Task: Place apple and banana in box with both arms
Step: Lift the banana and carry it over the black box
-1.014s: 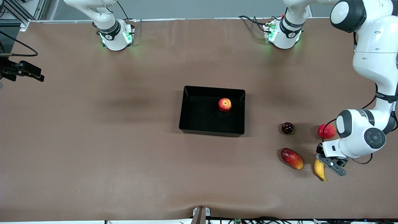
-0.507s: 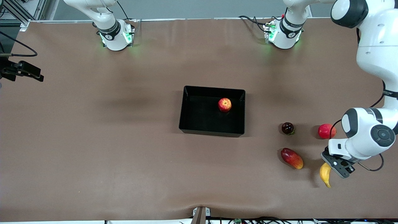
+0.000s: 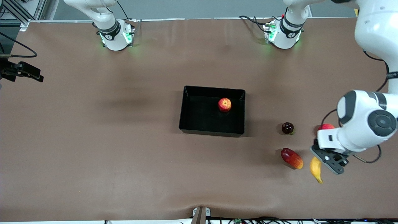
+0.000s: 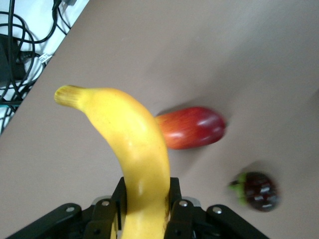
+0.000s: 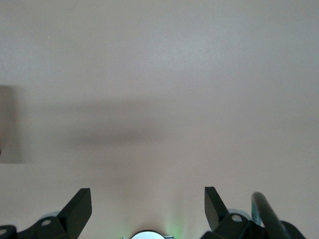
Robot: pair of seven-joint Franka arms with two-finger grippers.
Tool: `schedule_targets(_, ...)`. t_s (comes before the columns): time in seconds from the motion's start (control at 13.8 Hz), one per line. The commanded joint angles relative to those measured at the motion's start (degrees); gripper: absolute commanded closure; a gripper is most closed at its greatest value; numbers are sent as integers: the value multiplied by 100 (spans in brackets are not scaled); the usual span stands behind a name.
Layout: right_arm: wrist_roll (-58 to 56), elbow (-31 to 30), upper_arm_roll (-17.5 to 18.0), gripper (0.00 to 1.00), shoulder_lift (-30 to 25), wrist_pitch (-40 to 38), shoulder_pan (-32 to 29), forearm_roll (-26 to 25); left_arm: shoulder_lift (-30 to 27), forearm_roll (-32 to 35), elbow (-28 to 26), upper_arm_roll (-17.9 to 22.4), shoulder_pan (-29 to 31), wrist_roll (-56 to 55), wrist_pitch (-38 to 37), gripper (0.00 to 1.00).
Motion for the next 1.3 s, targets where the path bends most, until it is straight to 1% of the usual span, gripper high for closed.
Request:
schedule_targets(0.0, 39, 131, 73, 0, 67, -77, -113, -73, -273, 41, -128, -23, -538, -1325, -417, 100)
schedule_targets(0.07, 39, 131, 73, 0, 67, -77, -131, -64, -317, -11, -128, -110, -749, -1878, -540, 100)
schedule_targets(0.29, 39, 131, 73, 0, 67, -77, -131, -64, -326, -12, -119, -409, -1460, -3995, -909, 100)
schedule_targets(0.43, 39, 131, 73, 0, 67, -77, -140, -64, -256, 6, -119, -410, -2154, -5052, -990, 100)
schedule_targets(0.58, 39, 131, 82, 0, 67, -69, -131, -64, -185, 15, -189, -410, -2630, -6002, -1077, 100)
schedule_targets(0.72, 39, 140, 82, 0, 67, -69, -139, -64, -168, -64, -365, -454, -2903, -6531, -1148, 100)
schedule_targets(0.87, 39, 140, 82, 0, 76, -60, -148, -64, -37, -256, -435, -620, -3097, -6813, -1087, 100)
schedule_targets(1.01, 39, 140, 73, 0, 76, -60, -148, -64, -9, -275, -593, -630, -3334, -7296, -693, 100)
schedule_targets(1.23, 39, 140, 82, 0, 76, -60, -157, -64, 262, -266, -576, -630, -3431, -7351, -148, 100)
